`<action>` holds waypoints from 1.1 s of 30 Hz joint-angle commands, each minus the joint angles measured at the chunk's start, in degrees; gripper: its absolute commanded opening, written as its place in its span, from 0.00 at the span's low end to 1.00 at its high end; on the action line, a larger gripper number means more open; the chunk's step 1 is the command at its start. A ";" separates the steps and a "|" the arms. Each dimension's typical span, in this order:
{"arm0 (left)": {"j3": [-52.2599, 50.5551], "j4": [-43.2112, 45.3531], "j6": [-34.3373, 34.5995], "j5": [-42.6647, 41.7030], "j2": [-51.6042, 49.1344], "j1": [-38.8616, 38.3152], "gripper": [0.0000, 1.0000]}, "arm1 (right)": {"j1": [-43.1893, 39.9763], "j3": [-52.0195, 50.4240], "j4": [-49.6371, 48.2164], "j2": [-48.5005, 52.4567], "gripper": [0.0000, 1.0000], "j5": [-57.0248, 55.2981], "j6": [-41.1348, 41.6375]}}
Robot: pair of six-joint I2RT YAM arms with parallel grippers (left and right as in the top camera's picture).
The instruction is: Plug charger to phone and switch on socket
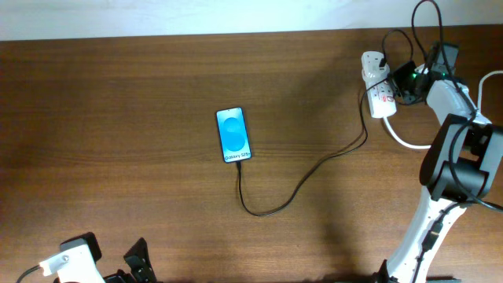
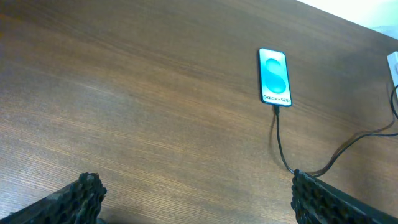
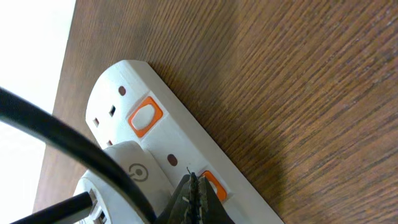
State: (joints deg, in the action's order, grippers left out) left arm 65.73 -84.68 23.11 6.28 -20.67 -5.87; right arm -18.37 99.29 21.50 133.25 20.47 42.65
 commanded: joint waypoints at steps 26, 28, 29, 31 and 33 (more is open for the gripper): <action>0.00 -0.02 -0.70 0.61 0.17 0.02 0.99 | 3.43 0.74 8.48 2.10 0.04 -6.19 -4.31; 0.00 -0.02 -0.70 0.61 0.17 0.02 0.99 | 2.19 2.03 10.21 2.01 0.04 -6.62 -4.35; 0.00 -0.02 -0.68 0.61 0.17 0.02 0.99 | 1.66 2.60 10.78 1.99 0.04 -6.58 -4.35; 0.00 -0.02 -0.68 0.61 0.17 0.02 0.99 | 0.37 4.15 12.17 1.73 0.04 -6.58 -5.03; 0.00 -0.02 -0.70 0.61 0.17 0.02 0.99 | -0.28 5.14 12.68 1.36 0.04 -6.58 -6.36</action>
State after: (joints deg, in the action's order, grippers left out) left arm 65.73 -84.68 23.11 6.26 -20.67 -5.87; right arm -16.53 103.18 32.97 132.40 15.90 38.57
